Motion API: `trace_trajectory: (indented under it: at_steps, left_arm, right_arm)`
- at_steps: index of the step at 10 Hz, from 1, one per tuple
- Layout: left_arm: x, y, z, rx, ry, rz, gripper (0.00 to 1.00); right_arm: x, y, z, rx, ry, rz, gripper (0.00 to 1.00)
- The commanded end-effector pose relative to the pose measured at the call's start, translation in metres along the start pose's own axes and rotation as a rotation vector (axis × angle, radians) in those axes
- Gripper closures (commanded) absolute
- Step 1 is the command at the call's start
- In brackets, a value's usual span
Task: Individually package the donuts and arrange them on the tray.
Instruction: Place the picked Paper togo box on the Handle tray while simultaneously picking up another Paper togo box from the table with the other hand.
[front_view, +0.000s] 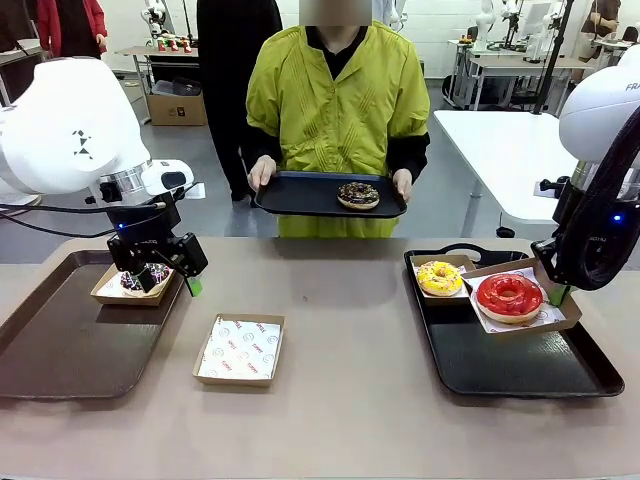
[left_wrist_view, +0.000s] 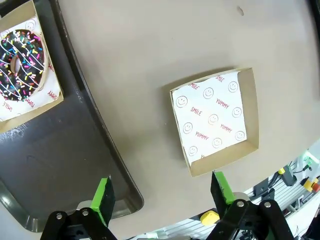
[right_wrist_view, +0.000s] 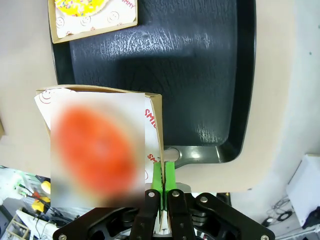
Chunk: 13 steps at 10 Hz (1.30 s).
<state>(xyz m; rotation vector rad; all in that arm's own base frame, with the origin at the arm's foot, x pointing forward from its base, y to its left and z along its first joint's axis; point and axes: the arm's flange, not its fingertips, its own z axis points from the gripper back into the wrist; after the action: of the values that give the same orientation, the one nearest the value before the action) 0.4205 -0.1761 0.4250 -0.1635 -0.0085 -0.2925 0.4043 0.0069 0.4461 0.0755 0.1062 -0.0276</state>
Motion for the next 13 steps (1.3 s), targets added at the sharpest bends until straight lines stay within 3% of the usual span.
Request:
trace_trajectory:
  at_steps: [1, 4, 7, 13]
  left_arm:
    - [-0.001, -0.001, 0.003, 0.003, -0.005, -0.01, 0.0]
    - [-0.002, -0.007, -0.008, 0.031, 0.015, -0.013, 0.0]
    - [-0.009, -0.028, -0.022, 0.076, 0.04, 0.025, 0.0]
    - [0.008, -0.049, -0.06, 0.097, 0.094, 0.078, 0.0]
  right_arm:
    - [0.0, 0.001, 0.004, -0.001, 0.006, 0.001, 0.98]
    - [0.002, 0.004, -0.004, 0.024, -0.01, 0.006, 0.98]
    - [-0.004, 0.006, -0.027, 0.009, -0.097, -0.036, 0.98]
    - [0.01, 0.006, -0.077, 0.131, -0.022, -0.012, 0.98]
